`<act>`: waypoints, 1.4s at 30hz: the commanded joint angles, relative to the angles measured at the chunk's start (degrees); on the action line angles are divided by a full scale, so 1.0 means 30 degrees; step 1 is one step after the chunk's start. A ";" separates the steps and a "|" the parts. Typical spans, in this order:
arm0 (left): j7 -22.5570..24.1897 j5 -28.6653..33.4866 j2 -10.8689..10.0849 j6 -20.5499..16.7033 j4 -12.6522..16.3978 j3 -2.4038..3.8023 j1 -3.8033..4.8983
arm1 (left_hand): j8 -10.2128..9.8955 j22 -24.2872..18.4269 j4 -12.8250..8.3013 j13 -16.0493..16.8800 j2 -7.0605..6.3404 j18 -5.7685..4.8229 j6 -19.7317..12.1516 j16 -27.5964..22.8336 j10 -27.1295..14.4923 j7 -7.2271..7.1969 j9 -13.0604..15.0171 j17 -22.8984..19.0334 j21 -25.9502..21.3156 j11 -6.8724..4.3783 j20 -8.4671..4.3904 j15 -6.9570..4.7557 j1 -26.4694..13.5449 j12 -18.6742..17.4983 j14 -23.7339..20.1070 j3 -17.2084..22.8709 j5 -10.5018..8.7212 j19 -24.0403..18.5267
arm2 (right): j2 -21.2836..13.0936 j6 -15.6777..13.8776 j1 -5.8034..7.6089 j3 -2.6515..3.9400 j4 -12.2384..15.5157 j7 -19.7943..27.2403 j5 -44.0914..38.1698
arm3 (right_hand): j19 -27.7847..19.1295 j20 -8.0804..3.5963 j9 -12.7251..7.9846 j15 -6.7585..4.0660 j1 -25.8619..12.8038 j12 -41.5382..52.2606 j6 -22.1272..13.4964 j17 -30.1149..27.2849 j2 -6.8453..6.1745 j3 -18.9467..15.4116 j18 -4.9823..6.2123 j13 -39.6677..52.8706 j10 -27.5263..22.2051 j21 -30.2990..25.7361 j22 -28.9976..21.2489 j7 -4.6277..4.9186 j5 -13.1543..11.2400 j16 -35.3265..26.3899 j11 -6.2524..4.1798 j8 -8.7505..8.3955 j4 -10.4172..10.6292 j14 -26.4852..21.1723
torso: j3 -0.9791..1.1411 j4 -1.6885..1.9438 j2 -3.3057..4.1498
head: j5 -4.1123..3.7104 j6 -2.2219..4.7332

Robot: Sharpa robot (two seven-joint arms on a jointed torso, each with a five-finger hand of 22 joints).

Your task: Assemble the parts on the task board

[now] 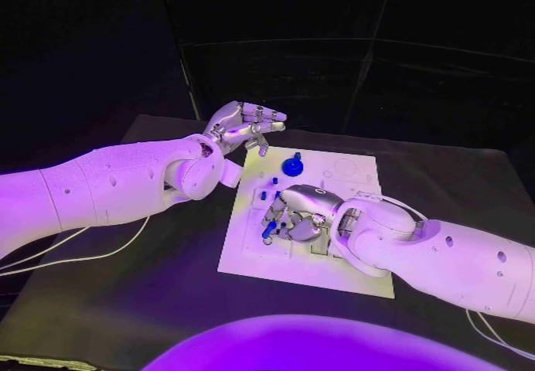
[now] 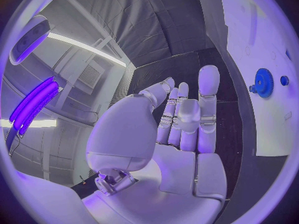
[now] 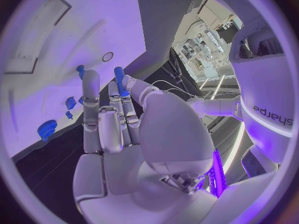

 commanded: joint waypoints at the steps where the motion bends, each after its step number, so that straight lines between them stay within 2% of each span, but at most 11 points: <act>1: 0.0061 0.0038 0.0048 0.0284 -0.0011 0.0010 0.0031 | 0.0032 -0.0031 0.0027 0.0032 0.0017 0.0104 -0.0164 0.0025 -0.0078 0.0009 0.0003 -0.0031 -0.0073 -0.0003 0.0018 0.0088 -0.0061 0.0061 -0.0012 -0.0023 0.0027 -0.0006 | 0.0151 0.0533 -0.0022 0.0000 -0.0176 -0.0299 -0.1022 | -0.0116 -0.0043 0.0004 -0.0017 -0.0181 -0.0127 0.0002 -0.0022 -0.0031 0.0094 0.0116 0.0029 0.0125 0.0061 0.0032 0.0095 0.0100 0.0072 0.0034 -0.0033 0.0002 0.0828 | -0.0011 -0.0006 0.0001 | 0.0060 -0.0055; 12: 0.0040 0.0038 0.0108 0.0315 -0.0046 0.0010 0.0031 | 0.0051 -0.0017 0.0008 0.0037 0.0043 0.0105 -0.0182 0.0031 -0.0113 0.0009 0.0006 -0.0036 -0.0065 -0.0003 0.0023 0.0090 -0.0026 0.0095 -0.0021 -0.0001 0.0035 -0.0012 | 0.0411 0.0873 -0.0117 -0.0056 -0.0509 -0.0801 -0.1922 | -0.0118 -0.0043 0.0004 -0.0017 -0.0182 -0.0132 0.0003 -0.0074 -0.0030 0.0098 0.0116 0.0030 0.0127 0.0062 0.0033 0.0094 0.0106 0.0047 0.0034 -0.0034 -0.0002 0.0819 | -0.0004 -0.0008 0.0005 | 0.0123 -0.0043; 15: 0.0038 0.0038 0.0115 0.0324 -0.0045 0.0010 0.0031 | 0.0051 -0.0017 0.0008 0.0037 0.0043 0.0105 -0.0182 0.0031 -0.0113 0.0009 0.0006 -0.0036 -0.0065 -0.0003 0.0023 0.0090 -0.0026 0.0095 -0.0021 -0.0001 0.0035 -0.0012 | 0.0459 0.0964 -0.0132 -0.0073 -0.0550 -0.0892 -0.2071 | -0.0122 -0.0041 0.0005 -0.0016 -0.0196 -0.0138 0.0009 -0.0101 -0.0030 0.0099 0.0116 0.0031 0.0134 0.0064 0.0034 0.0094 0.0109 0.0033 0.0034 -0.0033 -0.0001 0.0813 | -0.0020 0.0007 -0.0009 | 0.0138 -0.0076; 20: 0.0035 0.0038 0.0112 0.0330 -0.0042 0.0010 0.0031 | 0.0051 -0.0017 0.0008 0.0037 0.0043 0.0105 -0.0182 0.0031 -0.0113 0.0009 0.0006 -0.0036 -0.0065 -0.0003 0.0023 0.0090 -0.0026 0.0095 -0.0021 -0.0001 0.0035 -0.0012 | 0.0480 0.1039 -0.0147 -0.0098 -0.0548 -0.1081 -0.2176 | -0.0130 -0.0039 0.0009 -0.0015 -0.0223 -0.0143 0.0027 -0.0183 -0.0029 0.0096 0.0115 0.0035 0.0153 0.0065 0.0035 0.0093 0.0100 -0.0008 0.0033 -0.0028 0.0004 0.0797 | -0.0009 -0.0009 -0.0004 | 0.0210 -0.0116; 35: 0.0028 0.0038 0.0110 0.0330 -0.0034 0.0010 0.0032 | 0.0051 -0.0017 0.0008 0.0037 0.0043 0.0105 -0.0182 0.0031 -0.0113 0.0009 0.0006 -0.0036 -0.0065 -0.0003 0.0023 0.0090 -0.0026 0.0095 -0.0021 -0.0001 0.0035 -0.0012 | 0.0626 0.1318 -0.0170 -0.0146 -0.0651 -0.1306 -0.2213 | -0.0139 -0.0036 0.0013 -0.0015 -0.0247 -0.0148 0.0049 -0.0222 -0.0031 0.0092 0.0115 0.0040 0.0177 0.0065 0.0036 0.0086 0.0082 -0.0027 0.0028 -0.0021 0.0005 0.0789 | -0.0014 -0.0004 -0.0016 | 0.0205 -0.0218; 37: 0.0026 0.0038 0.0117 0.0331 -0.0038 0.0010 0.0032 | 0.0051 -0.0017 0.0008 0.0037 0.0043 0.0105 -0.0182 0.0031 -0.0113 0.0009 0.0006 -0.0036 -0.0065 -0.0003 0.0023 0.0090 -0.0026 0.0095 -0.0021 -0.0001 0.0035 -0.0012 | 0.0692 0.1364 -0.0189 -0.0200 -0.0691 -0.1323 -0.2213 | -0.0139 -0.0036 0.0013 -0.0015 -0.0247 -0.0148 0.0049 -0.0222 -0.0031 0.0092 0.0115 0.0040 0.0177 0.0065 0.0036 0.0086 0.0082 -0.0027 0.0028 -0.0021 0.0005 0.0789 | -0.0009 -0.0009 -0.0006 | 0.0213 -0.0220; 42: 0.0021 0.0038 0.0132 0.0338 -0.0034 0.0010 0.0034 | 0.0051 -0.0017 0.0008 0.0037 0.0043 0.0105 -0.0182 0.0031 -0.0113 0.0009 0.0006 -0.0036 -0.0065 -0.0003 0.0023 0.0090 -0.0026 0.0095 -0.0021 -0.0001 0.0035 -0.0012 | 0.0792 0.1405 -0.0219 -0.0525 -0.0688 -0.1306 -0.2214 | -0.0139 -0.0036 0.0013 -0.0015 -0.0247 -0.0148 0.0049 -0.0222 -0.0031 0.0092 0.0115 0.0040 0.0177 0.0065 0.0036 0.0086 0.0082 -0.0027 0.0028 -0.0021 0.0005 0.0789 | -0.0008 -0.0003 -0.0003 | 0.0235 -0.0248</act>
